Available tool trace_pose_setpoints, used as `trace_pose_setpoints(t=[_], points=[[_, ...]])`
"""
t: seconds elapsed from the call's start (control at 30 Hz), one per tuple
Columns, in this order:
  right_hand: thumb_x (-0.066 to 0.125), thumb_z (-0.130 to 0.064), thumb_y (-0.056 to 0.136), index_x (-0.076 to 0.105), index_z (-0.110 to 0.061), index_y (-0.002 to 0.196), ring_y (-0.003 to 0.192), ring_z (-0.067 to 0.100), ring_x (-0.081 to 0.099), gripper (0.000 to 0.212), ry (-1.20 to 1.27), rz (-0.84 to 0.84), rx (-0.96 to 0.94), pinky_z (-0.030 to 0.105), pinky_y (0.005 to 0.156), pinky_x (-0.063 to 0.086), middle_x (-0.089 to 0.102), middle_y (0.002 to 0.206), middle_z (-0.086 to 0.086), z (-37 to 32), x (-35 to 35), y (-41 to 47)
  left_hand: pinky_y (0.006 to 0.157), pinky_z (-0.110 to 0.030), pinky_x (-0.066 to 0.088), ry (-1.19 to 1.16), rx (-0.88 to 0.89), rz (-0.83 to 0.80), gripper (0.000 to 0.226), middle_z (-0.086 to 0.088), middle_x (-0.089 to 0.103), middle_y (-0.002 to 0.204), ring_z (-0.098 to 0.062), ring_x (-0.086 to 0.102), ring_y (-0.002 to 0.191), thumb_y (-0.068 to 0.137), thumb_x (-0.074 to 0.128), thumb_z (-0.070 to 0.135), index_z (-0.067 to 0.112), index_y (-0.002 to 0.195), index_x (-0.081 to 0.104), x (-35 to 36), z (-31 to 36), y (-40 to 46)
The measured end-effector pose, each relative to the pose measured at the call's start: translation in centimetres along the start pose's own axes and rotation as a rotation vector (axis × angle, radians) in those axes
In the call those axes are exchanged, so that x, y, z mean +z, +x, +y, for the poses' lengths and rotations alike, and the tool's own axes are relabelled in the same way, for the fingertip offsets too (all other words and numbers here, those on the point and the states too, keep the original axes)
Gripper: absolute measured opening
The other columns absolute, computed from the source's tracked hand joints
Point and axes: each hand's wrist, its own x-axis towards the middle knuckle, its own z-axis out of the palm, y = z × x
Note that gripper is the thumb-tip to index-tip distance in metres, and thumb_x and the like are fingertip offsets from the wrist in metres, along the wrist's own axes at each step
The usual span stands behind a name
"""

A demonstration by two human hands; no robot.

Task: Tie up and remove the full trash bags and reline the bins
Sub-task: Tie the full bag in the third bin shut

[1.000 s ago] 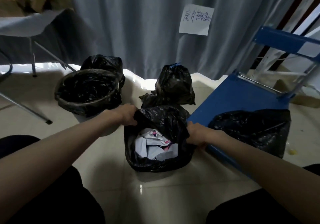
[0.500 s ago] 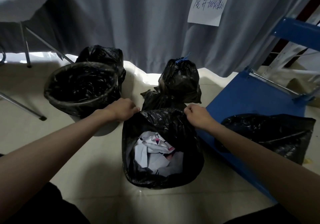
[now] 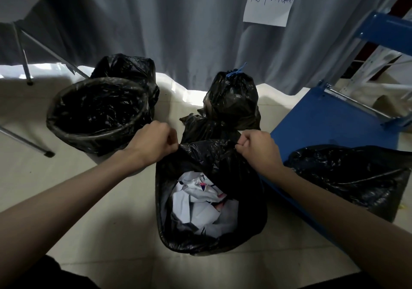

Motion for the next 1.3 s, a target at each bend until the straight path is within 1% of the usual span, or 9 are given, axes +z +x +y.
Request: trace_pose_setpoints(t=[0.17, 0.27, 0.43, 0.57, 0.63, 0.77, 0.9, 1.03, 1.3], points=[[0.061, -0.008, 0.081, 0.064, -0.016, 0.067, 0.067, 0.006, 0.054, 0.016, -0.039, -0.205, -0.191, 0.027, 0.059, 0.039, 0.058, 0.073, -0.010, -0.5, 0.3, -1.3, 0.063, -0.029, 0.039, 0.052, 0.084, -0.009, 0.017, 0.009, 0.054, 0.092, -0.017, 0.055, 0.081, 0.076, 0.069, 0.040, 0.026, 0.076, 0.058, 0.6, 1.2, -0.1], [0.070, -0.017, 0.084, 0.063, -0.018, 0.061, 0.065, 0.007, 0.058, 0.024, -0.062, -0.329, -0.280, 0.030, 0.060, 0.048, 0.058, 0.065, -0.011, -0.4, 0.6, -1.8, 0.069, -0.034, 0.049, 0.000, 0.149, 0.001, 0.024, 0.010, 0.056, 0.100, -0.016, 0.058, 0.087, 0.081, 0.065, 0.045, 0.027, 0.092, 0.054, 1.2, 1.8, 0.0], [0.062, -0.039, 0.094, 0.053, -0.020, 0.060, 0.060, 0.006, 0.044, 0.040, -0.056, -0.147, -0.261, 0.025, 0.054, 0.032, 0.042, 0.069, -0.009, 0.2, 0.6, -1.7, 0.079, -0.038, 0.054, -0.025, 0.209, -0.020, 0.029, 0.010, 0.060, 0.111, -0.016, 0.062, 0.096, 0.090, 0.062, 0.043, 0.031, 0.116, 0.058, 1.9, 2.5, 0.3], [0.066, -0.038, 0.091, 0.061, -0.024, 0.094, 0.085, 0.011, 0.048, 0.015, -0.059, -0.123, -0.231, 0.029, 0.069, 0.041, 0.040, 0.093, -0.008, 0.7, 0.3, -1.5, 0.075, -0.037, 0.052, -0.004, 0.233, -0.010, 0.016, 0.011, 0.057, 0.101, -0.016, 0.061, 0.090, 0.085, 0.069, 0.031, 0.031, 0.100, 0.062, 2.1, 2.6, 0.4], [0.066, -0.042, 0.090, 0.061, -0.025, 0.113, 0.099, 0.016, 0.047, 0.029, -0.139, -0.198, -0.233, 0.032, 0.076, 0.043, 0.039, 0.103, -0.005, 0.8, 0.5, -1.5, 0.071, -0.035, 0.052, 0.000, 0.229, 0.006, 0.011, 0.012, 0.053, 0.092, -0.015, 0.060, 0.084, 0.082, 0.070, 0.024, 0.030, 0.086, 0.062, 2.0, 2.6, 0.4], [0.070, -0.034, 0.088, 0.065, -0.020, 0.098, 0.101, 0.019, 0.046, 0.018, -0.175, -0.219, -0.220, 0.032, 0.073, 0.043, 0.040, 0.103, -0.002, 0.6, 0.9, -1.5, 0.071, -0.036, 0.053, -0.022, 0.255, -0.012, 0.008, 0.013, 0.053, 0.086, -0.011, 0.058, 0.077, 0.078, 0.068, 0.029, 0.030, 0.077, 0.060, 1.9, 2.9, 0.4], [0.070, -0.022, 0.079, 0.056, -0.020, 0.074, 0.091, 0.018, 0.042, 0.015, -0.045, -0.170, -0.262, 0.029, 0.071, 0.034, 0.044, 0.089, -0.004, -0.1, 0.7, -1.4, 0.076, -0.039, 0.052, -0.082, 0.335, 0.077, 0.025, 0.011, 0.053, 0.104, -0.015, 0.057, 0.086, 0.082, 0.061, 0.039, 0.030, 0.104, 0.053, 2.3, 3.2, 0.4], [0.064, -0.016, 0.074, 0.042, -0.022, 0.073, 0.069, 0.016, 0.045, 0.022, 0.077, -0.168, -0.363, 0.031, 0.059, 0.032, 0.047, 0.070, -0.007, -1.5, -0.1, -1.7, 0.093, -0.030, 0.041, -0.065, 0.465, 0.048, 0.054, 0.013, 0.054, 0.127, -0.013, 0.047, 0.107, 0.089, 0.065, 0.036, 0.033, 0.139, 0.045, 2.3, 3.7, 0.9], [0.058, -0.005, 0.076, 0.045, -0.021, 0.079, 0.072, 0.018, 0.049, 0.021, 0.013, -0.163, -0.391, 0.038, 0.061, 0.041, 0.044, 0.071, -0.008, -2.0, -1.3, -1.9, 0.079, -0.028, 0.030, -0.058, 0.458, 0.159, 0.021, 0.016, 0.063, 0.096, -0.010, 0.050, 0.097, 0.081, 0.074, 0.030, 0.029, 0.098, 0.061, 1.9, 4.3, 1.2]])
